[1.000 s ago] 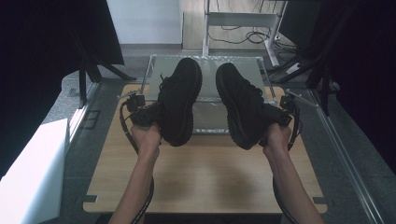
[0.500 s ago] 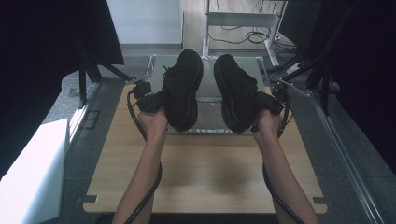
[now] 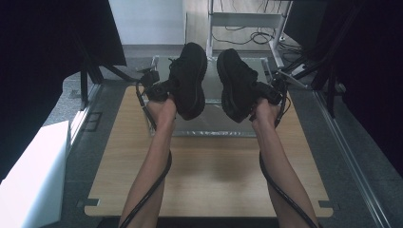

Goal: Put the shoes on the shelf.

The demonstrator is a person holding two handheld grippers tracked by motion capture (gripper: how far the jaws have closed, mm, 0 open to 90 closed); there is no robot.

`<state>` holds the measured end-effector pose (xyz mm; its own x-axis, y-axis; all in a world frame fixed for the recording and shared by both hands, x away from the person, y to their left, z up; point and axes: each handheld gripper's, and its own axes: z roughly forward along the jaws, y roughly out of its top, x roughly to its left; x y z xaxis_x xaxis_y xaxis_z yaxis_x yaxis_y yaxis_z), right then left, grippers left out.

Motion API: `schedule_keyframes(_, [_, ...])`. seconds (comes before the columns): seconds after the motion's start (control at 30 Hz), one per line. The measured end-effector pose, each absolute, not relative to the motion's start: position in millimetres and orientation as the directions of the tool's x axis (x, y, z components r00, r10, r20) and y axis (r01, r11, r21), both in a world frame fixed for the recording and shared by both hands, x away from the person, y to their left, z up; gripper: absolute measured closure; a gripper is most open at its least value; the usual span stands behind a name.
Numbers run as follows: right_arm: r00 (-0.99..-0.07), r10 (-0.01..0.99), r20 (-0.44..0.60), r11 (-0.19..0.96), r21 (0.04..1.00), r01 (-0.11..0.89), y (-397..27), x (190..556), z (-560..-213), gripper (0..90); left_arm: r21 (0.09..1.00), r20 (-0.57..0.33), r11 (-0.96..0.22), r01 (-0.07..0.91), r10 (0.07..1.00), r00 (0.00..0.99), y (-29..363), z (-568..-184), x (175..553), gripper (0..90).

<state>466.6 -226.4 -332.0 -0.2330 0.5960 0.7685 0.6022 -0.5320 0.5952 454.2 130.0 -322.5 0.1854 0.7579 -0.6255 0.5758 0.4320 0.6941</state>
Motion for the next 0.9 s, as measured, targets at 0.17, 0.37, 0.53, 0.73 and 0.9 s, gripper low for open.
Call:
schedule_keyframes(0.17, [-0.211, 0.607, 0.766, -0.541, 0.593, 0.597, -224.6, 479.2, -328.7, 73.9, 0.69, -0.621, 0.428, 0.584, 0.765, 0.173, 124.1, -321.6, 466.7, 80.1])
schedule_keyframes(0.37, [-0.193, 0.633, 0.75, -0.539, 0.605, 0.586, -223.4, 494.6, -326.7, 73.9, 0.682, -0.619, 0.425, 0.596, 0.769, 0.16, 120.6, -317.8, 480.9, 79.9])
schedule_keyframes(0.53, [-0.173, 0.657, 0.734, -0.532, 0.614, 0.583, -221.8, 504.3, -329.8, 73.9, 0.688, -0.59, 0.41, 0.599, 0.796, 0.133, 118.4, -313.2, 491.0, 79.6])
schedule_keyframes(0.73, [-0.16, 0.678, 0.718, -0.528, 0.626, 0.574, -217.2, 512.5, -328.3, 73.7, 0.689, -0.555, 0.391, 0.61, 0.826, 0.098, 115.0, -308.8, 500.8, 79.1])
schedule_keyframes(0.9, [-0.153, 0.728, 0.668, -0.486, 0.661, 0.572, -209.7, 519.5, -323.9, 73.3, 0.695, -0.52, 0.358, 0.623, 0.849, 0.091, 110.6, -307.2, 509.4, 78.5])
